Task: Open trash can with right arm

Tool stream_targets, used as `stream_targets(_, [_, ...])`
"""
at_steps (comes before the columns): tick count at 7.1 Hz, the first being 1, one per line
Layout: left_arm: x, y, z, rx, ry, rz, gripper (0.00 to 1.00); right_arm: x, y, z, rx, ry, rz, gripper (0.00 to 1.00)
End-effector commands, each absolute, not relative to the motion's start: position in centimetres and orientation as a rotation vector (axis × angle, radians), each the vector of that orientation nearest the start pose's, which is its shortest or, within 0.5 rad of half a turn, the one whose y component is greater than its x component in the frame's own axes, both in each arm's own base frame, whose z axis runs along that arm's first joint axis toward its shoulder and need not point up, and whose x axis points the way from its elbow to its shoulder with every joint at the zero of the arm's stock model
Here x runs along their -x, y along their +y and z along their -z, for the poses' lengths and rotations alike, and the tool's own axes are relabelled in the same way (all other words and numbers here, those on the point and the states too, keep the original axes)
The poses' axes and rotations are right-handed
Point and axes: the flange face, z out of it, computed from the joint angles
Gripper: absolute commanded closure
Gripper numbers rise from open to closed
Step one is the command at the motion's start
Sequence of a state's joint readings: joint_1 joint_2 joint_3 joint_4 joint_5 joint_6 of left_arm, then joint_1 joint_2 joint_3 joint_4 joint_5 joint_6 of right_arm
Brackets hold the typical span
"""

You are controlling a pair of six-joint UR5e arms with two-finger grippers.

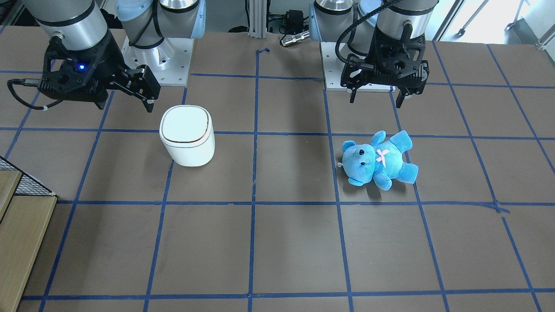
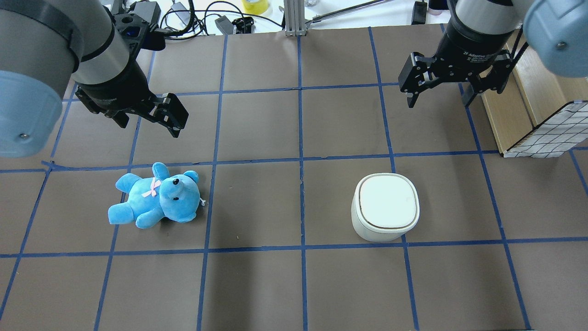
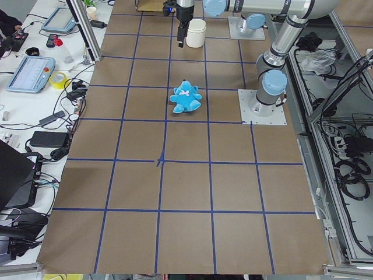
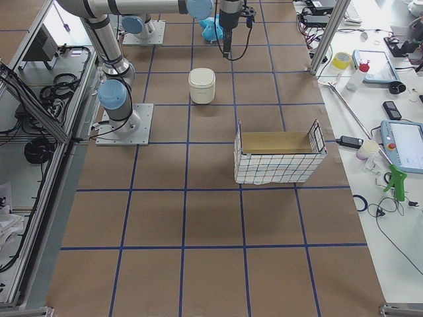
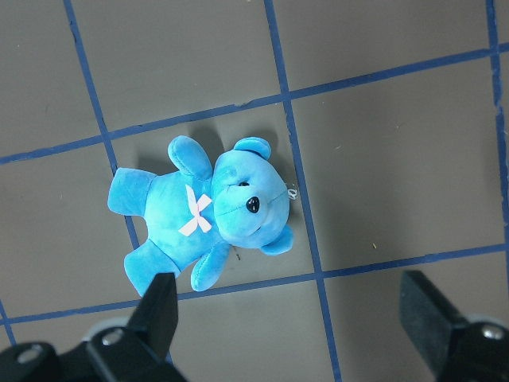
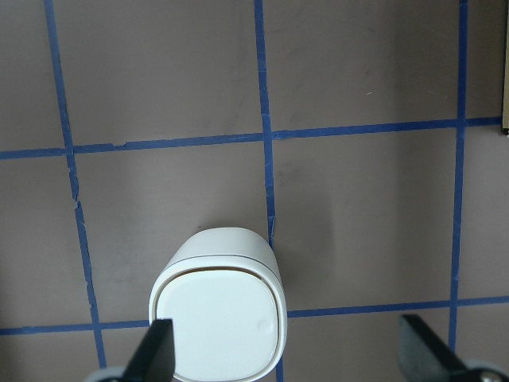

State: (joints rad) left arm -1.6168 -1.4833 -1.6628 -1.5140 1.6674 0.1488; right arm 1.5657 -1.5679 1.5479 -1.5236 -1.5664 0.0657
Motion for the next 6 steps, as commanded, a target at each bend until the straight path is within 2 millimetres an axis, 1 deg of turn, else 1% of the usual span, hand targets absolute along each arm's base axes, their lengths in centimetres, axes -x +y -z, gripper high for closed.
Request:
stream_targets(1, [14.47, -45.36, -49.03, -0.292, 3.028, 0.072, 0.00, -13.08, -49.01, -48.90, -0.149, 3.134, -0.060, 0.00])
stream_targets(3, [14.47, -45.36, -49.03, -0.292, 3.028, 0.072, 0.00, -13.36, -49.09, -48.63, -0.156, 3.136, -0.056, 0.00])
stream_targets(4, [14.47, -45.36, -49.03, -0.292, 3.028, 0.072, 0.00, -13.36, -49.12, -48.59, -0.159, 3.136, -0.051, 0.03])
stream_targets(6, [14.47, -45.36, -49.03, -0.292, 3.028, 0.072, 0.00, -13.36, -49.11, -48.52, -0.159, 3.136, -0.053, 0.04])
